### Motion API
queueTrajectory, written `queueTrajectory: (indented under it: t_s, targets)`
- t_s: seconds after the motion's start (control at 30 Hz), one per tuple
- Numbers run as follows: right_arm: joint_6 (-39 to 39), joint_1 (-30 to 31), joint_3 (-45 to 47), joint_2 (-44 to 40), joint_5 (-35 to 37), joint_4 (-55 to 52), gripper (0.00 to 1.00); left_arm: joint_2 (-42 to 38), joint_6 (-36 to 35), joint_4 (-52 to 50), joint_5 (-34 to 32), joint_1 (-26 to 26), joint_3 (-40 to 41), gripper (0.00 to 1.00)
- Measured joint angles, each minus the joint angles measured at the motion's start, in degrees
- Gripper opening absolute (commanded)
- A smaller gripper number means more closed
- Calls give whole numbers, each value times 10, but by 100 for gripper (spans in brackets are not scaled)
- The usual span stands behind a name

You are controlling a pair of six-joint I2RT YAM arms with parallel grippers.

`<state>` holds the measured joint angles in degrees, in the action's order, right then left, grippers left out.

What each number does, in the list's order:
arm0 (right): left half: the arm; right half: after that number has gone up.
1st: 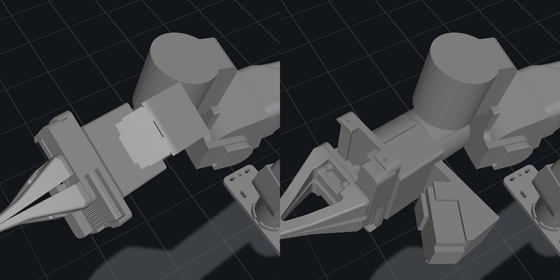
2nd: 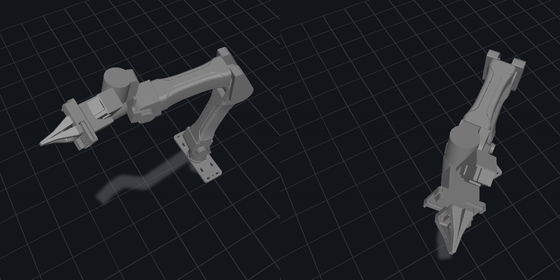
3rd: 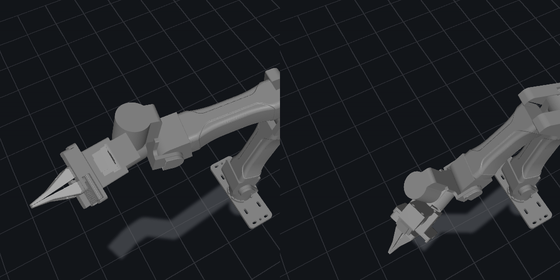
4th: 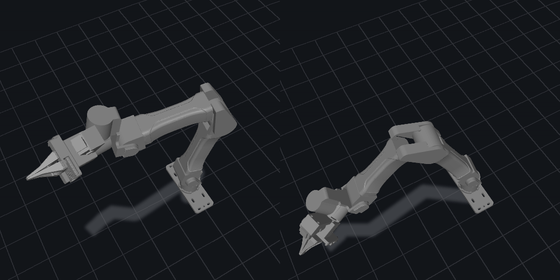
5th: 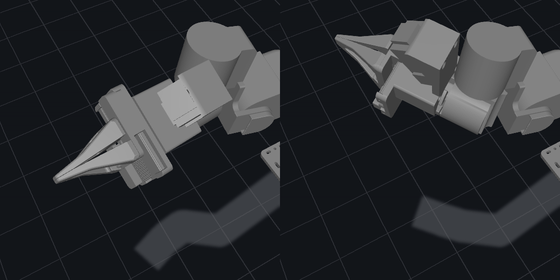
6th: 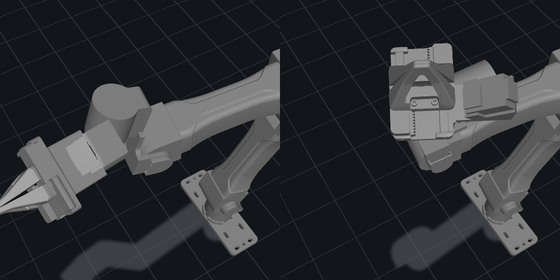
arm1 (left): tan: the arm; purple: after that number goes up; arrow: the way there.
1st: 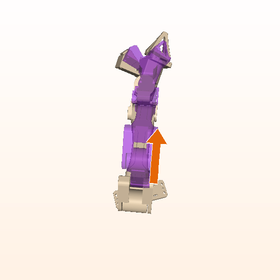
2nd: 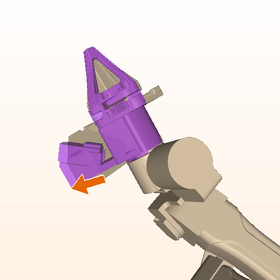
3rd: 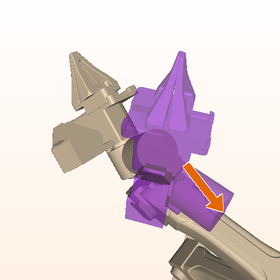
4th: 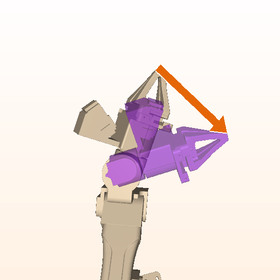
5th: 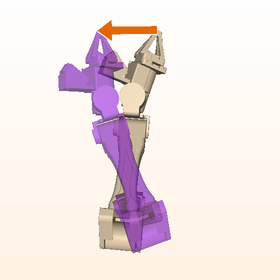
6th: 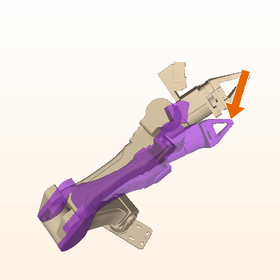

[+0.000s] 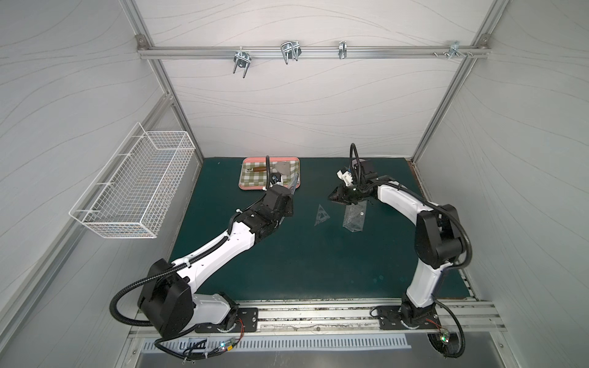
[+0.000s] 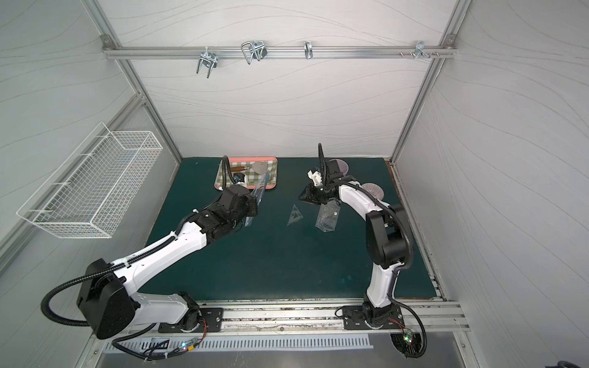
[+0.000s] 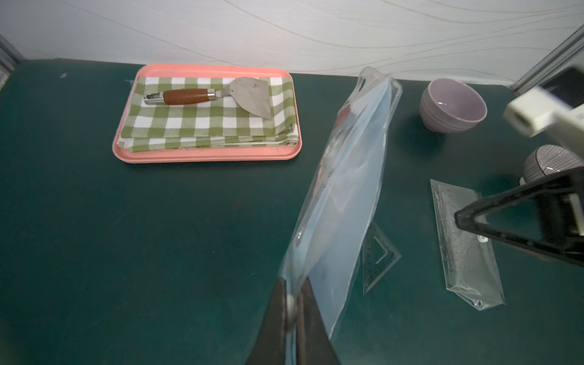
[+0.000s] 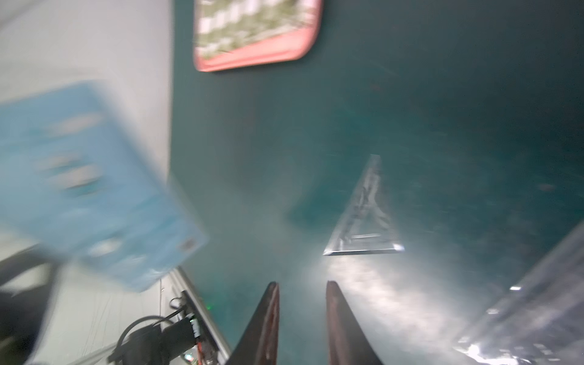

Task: Open the ruler set and take out the ruler
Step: Take out the ruler from the ruler set bag.

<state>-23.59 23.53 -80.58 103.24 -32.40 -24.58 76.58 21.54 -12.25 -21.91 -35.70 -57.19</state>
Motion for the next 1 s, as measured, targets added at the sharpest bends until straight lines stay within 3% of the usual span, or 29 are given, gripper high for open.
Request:
queueTrajectory:
  t_s: [0.13,0.47,1.0]
  targets:
    - [-29,40,-11,-30,-7,21,19,12,14,9,22,0,0,0]
    - [-89,99,-79,4,-10,56,14,33,49,40,67,0,0,0]
    - [-103,126,-140,49,19,36,12,35,62,63,80,-12,0,0]
